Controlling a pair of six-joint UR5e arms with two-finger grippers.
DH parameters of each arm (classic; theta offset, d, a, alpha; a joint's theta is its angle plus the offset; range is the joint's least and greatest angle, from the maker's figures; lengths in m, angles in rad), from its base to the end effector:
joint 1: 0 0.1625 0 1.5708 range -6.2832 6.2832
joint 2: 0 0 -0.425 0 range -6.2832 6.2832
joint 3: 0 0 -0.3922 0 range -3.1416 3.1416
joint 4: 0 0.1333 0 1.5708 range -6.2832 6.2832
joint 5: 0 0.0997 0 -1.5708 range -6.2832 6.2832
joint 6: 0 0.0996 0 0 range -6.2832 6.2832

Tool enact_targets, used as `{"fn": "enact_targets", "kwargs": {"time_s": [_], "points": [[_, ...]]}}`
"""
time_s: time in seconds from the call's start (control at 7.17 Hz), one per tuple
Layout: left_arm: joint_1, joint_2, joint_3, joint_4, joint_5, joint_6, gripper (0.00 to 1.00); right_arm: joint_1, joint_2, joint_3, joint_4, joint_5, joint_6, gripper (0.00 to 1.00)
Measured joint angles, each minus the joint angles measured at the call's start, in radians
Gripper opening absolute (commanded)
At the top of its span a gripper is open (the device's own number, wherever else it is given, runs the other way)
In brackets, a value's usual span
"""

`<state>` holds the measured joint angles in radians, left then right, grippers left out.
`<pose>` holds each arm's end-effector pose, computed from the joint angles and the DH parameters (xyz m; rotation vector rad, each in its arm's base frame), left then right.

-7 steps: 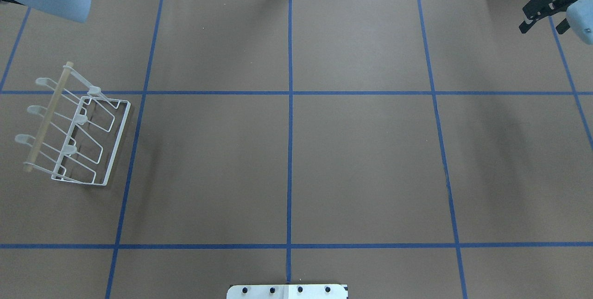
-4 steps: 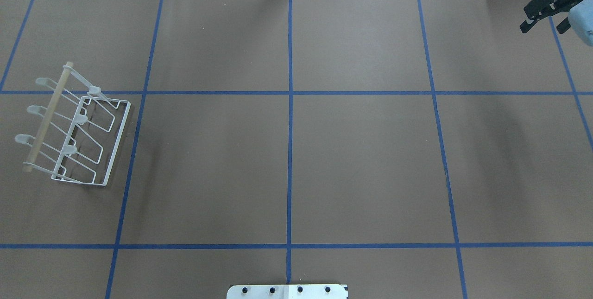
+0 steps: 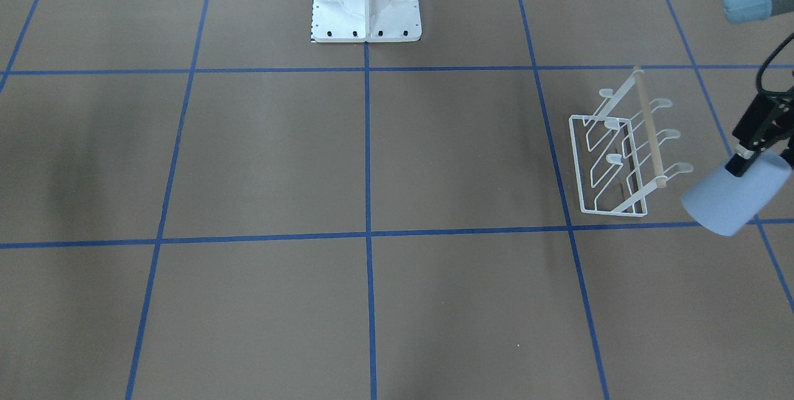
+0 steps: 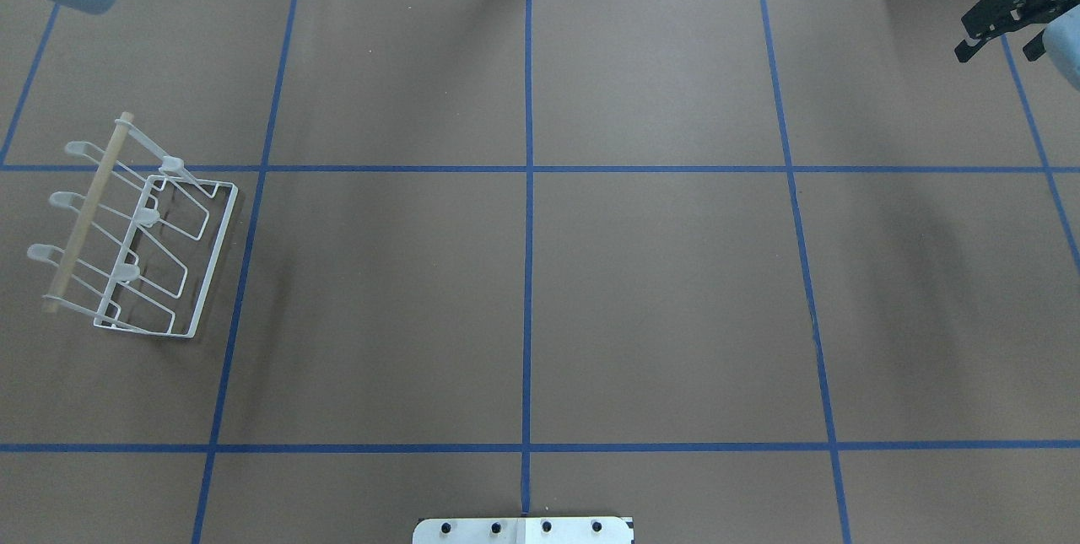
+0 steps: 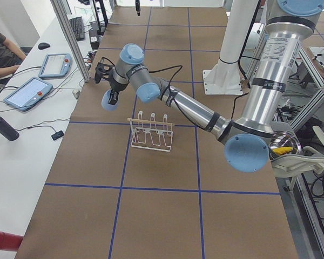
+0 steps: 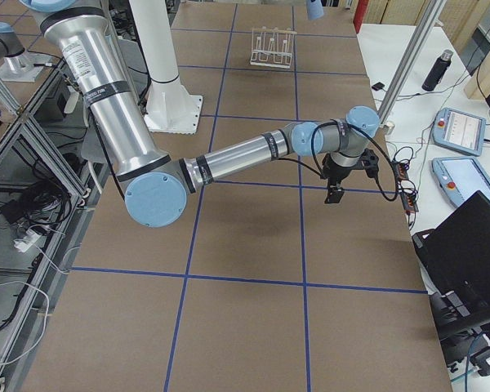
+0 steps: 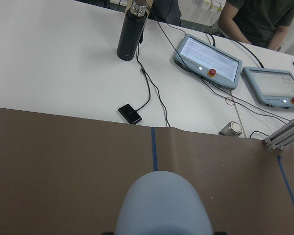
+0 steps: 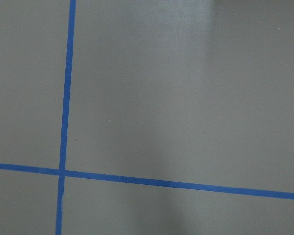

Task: Hang cup on cup holder
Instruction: 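Lower the cup with the left gripper onto the rack's top hook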

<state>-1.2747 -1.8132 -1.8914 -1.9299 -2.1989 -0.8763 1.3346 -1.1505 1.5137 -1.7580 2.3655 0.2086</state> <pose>0.0913 -0.5557 0.3350 0.4193 0.9766 -0.2354 -0.0917 -0.6469 0.4624 -0.0123 -0.8100 -0.0960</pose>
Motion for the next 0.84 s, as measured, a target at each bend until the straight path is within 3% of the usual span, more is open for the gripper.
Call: {"fn": "enact_targets", "kwargs": {"time_s": [0.42,0.84], "points": [[0.094,0.005,-0.143,0.331,-0.001,0.04,0.0,0.0,-0.025,0.022,0.0,-0.051,0.002,1.0],[0.143,0.001,-0.161,0.44,-0.003,0.08,0.0,0.0,-0.054,0.052,-0.001,-0.053,0.017,1.0]]}}
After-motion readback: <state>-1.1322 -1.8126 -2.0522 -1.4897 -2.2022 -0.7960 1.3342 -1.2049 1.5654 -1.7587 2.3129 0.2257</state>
